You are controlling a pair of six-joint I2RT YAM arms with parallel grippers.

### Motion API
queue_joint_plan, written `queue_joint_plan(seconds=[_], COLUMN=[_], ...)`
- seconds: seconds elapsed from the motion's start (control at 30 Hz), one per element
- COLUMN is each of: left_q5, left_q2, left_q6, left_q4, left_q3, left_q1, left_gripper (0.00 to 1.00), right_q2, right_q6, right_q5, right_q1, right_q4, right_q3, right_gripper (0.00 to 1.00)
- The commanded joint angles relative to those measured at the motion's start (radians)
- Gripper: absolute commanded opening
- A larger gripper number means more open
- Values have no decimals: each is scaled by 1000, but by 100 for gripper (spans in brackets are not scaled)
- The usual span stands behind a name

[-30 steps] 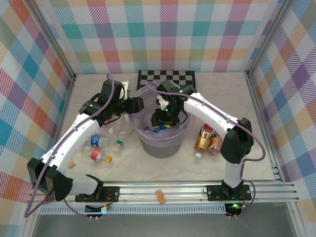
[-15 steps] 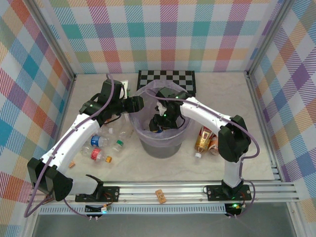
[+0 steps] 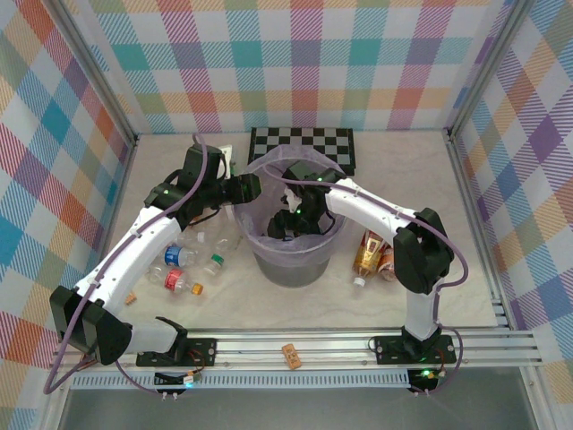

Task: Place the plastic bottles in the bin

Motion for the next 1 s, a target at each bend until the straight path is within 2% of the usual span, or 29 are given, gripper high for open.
queue_joint_plan(seconds=[0.0, 0.33, 0.5, 0.73, 0.87, 0.97], left_q5=[-6, -9, -13, -12, -7, -2], left_q2=[-2, -4, -11, -16, -14, -7], left_q6=[-6, -8, -4, 0, 3, 12], left_q4=[7, 14, 10, 11, 19, 11], left_q3=[-12, -11, -15, -21, -23, -12], left_q1=[-6, -6, -6, -6, -6, -6], left_gripper=[62, 62, 62, 62, 62, 62], right_q2=[-25, -107, -128, -166, -171, -192], right_q6=[-17, -60, -103, -210, -256, -257], right_q5=[-20, 32, 97, 190, 262, 269], right_q1=[11, 12, 12, 5, -59, -133], right_q4=[-53, -191, -298, -464, -594, -654], right_q3=[39, 141, 261, 519, 714, 804], right_gripper=[73, 76, 76, 76, 78, 78])
